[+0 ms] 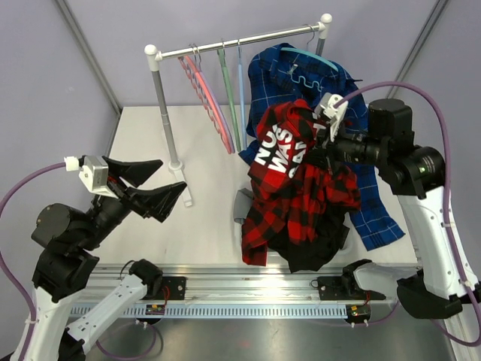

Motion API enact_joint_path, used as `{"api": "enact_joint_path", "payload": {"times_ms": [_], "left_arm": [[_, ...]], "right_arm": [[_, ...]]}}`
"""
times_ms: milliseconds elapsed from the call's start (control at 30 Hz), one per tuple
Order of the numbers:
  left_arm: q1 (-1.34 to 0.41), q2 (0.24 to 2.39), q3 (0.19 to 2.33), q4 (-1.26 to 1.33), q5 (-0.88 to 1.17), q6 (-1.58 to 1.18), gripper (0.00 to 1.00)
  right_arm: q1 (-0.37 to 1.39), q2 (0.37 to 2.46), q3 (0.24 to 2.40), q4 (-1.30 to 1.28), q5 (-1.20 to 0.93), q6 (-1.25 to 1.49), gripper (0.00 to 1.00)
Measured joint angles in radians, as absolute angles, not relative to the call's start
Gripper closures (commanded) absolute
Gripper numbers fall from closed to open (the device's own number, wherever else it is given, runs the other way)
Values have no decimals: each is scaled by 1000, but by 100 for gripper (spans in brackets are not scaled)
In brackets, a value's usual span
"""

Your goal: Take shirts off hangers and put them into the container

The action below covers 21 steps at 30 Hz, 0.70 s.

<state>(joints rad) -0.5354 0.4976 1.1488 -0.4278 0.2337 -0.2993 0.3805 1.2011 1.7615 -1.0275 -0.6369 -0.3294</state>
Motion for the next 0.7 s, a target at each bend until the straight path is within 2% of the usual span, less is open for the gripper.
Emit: {"api": "enact_joint_path", "payload": {"times_ms": [133,267,467,700], "left_arm": [[-535,496,1128,-426,234,-299,1],[-535,496,1101,-427,234,-300,1],[-535,497,1091,-424,234,-300,1],[-535,497,1091,-427,232,-299,1]], "right_arm": [[354,1113,1689,-1040,-614,-373,100],[351,1103,1708,-1045,-616,-381,100],[350,1260,1914,-964,-725,-252,100],[347,1456,2108,-691,-879,102,100]]}}
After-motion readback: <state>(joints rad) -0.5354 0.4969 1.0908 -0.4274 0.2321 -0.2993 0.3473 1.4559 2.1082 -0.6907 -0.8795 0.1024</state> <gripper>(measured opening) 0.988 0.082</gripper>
